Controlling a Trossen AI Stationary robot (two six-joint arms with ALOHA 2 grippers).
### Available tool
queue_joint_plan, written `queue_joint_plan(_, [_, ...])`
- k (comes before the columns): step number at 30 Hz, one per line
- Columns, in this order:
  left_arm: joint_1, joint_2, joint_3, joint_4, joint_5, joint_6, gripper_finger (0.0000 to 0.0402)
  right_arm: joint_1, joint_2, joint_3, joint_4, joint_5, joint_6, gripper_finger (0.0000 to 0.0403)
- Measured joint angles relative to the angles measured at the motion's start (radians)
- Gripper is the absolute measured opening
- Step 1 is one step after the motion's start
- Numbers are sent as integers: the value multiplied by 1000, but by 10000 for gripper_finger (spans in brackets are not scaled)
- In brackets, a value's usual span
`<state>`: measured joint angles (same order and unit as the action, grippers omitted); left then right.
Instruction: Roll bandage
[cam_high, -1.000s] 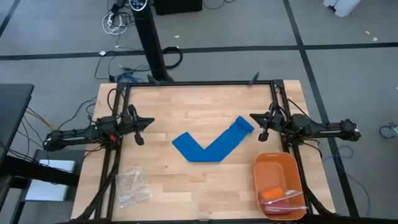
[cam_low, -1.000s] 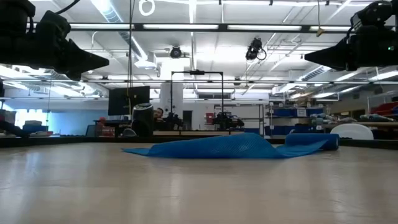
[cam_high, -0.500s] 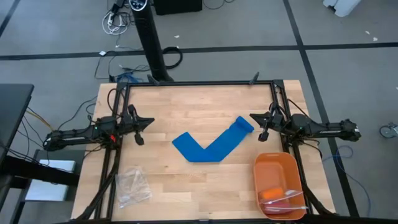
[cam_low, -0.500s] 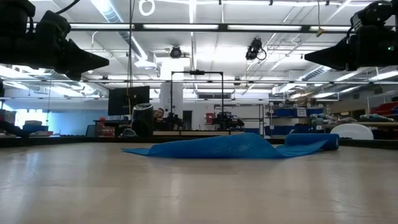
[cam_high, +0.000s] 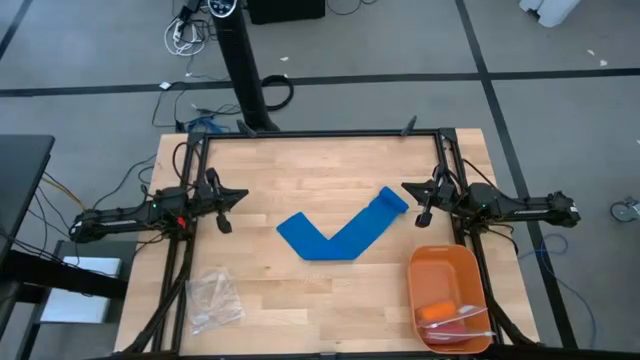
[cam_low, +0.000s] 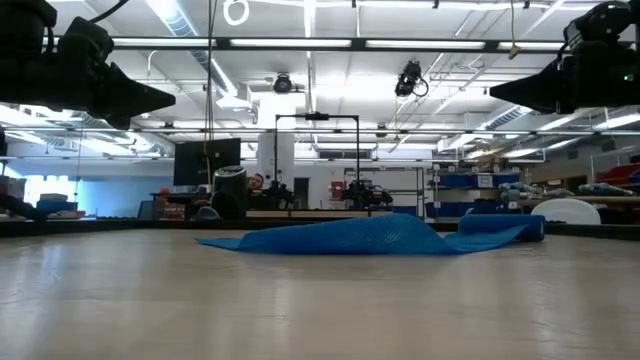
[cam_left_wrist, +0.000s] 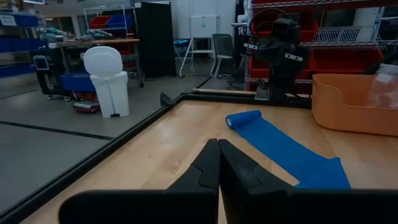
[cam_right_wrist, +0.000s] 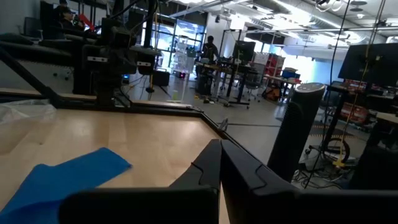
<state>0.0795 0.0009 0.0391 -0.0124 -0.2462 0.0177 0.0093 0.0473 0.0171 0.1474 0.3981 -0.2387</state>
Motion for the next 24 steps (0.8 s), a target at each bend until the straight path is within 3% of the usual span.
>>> queue_joint_plan(24, [0,0,0,0,0,0,6,0,0,0,61,-30,31,6])
